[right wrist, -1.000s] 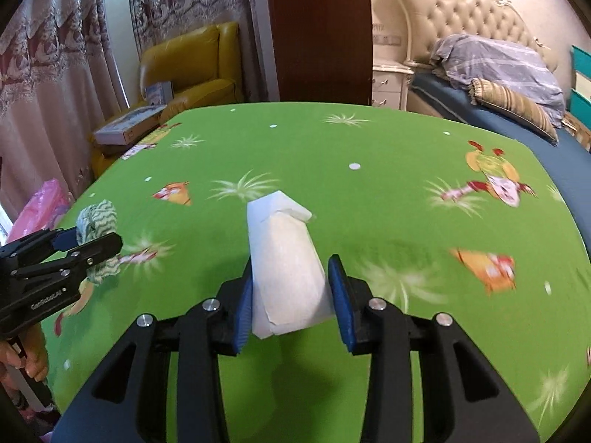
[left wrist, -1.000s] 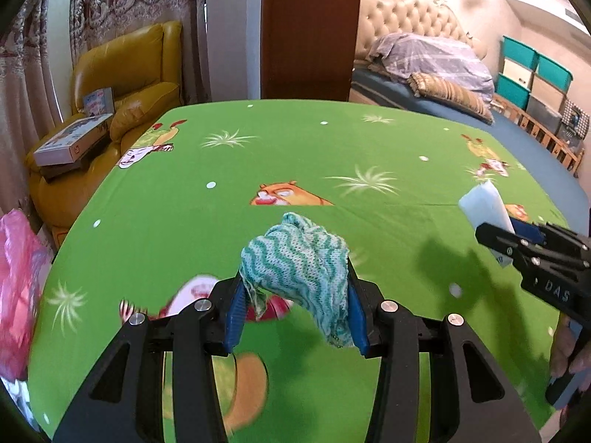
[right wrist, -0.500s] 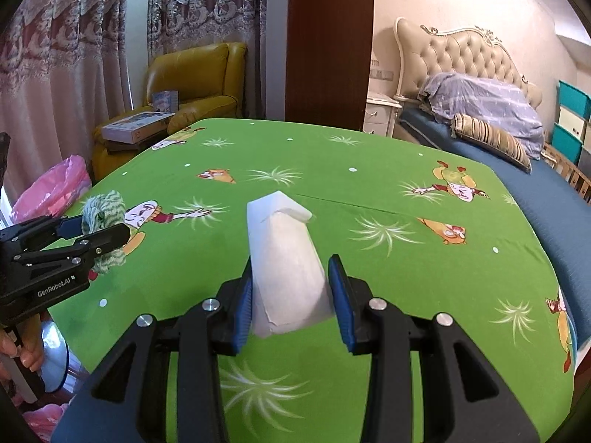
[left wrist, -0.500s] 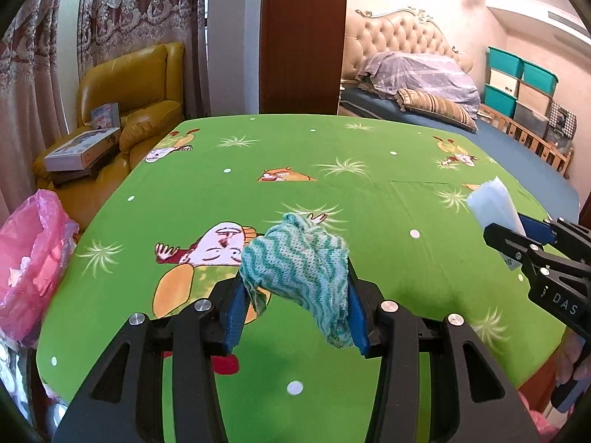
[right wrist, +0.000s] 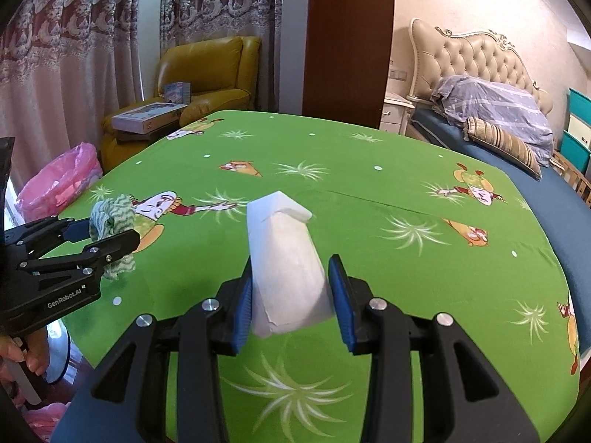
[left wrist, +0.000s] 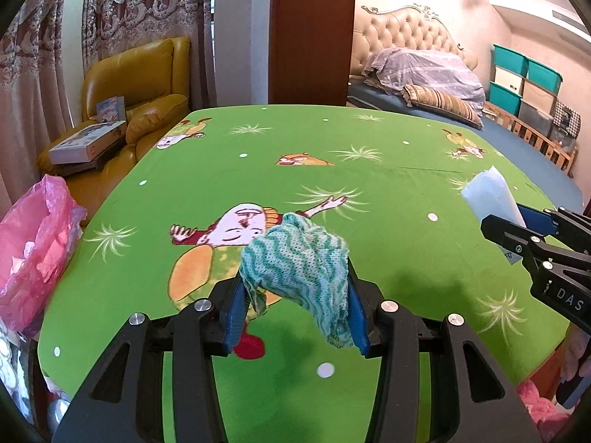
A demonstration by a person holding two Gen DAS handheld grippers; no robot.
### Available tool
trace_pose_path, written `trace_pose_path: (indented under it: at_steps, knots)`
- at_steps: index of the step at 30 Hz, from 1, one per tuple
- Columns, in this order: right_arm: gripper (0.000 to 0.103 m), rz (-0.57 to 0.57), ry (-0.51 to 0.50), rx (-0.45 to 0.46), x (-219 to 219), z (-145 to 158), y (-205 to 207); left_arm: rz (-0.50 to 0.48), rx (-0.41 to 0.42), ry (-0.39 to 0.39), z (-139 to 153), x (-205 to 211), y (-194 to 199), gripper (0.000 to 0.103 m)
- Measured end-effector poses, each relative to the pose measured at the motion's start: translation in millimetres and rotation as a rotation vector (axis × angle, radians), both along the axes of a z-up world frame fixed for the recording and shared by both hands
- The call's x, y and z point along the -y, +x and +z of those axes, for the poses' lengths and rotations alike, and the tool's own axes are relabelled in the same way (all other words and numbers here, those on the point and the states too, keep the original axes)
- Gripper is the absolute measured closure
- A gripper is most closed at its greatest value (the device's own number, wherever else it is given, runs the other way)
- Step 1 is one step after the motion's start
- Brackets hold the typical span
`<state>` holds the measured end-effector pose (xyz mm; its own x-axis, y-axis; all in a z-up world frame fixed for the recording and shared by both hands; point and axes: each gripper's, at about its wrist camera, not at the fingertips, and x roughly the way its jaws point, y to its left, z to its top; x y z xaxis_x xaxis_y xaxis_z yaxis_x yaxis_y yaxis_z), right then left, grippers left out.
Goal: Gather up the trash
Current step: 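Carry the striped cloth and tissue pack with both grippers over the bin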
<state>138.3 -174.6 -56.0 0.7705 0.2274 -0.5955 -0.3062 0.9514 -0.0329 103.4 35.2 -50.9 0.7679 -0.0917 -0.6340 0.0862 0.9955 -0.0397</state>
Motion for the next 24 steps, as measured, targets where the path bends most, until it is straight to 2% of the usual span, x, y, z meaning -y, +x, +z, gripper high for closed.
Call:
trace_pose_path:
  at_steps: [10, 16, 24]
  knots:
    - [0.066, 0.096, -0.003, 0.031, -31, 13, -4, 0.059, 0.037, 0.006, 6, -37, -13, 0.060]
    - [0.066, 0.219, 0.013, 0.053, -68, 25, -6, 0.121, 0.067, 0.013, 18, -79, -22, 0.060]
    - [0.066, 0.378, 0.003, 0.036, -126, 32, -2, 0.218, 0.106, 0.017, 32, -137, -47, 0.060]
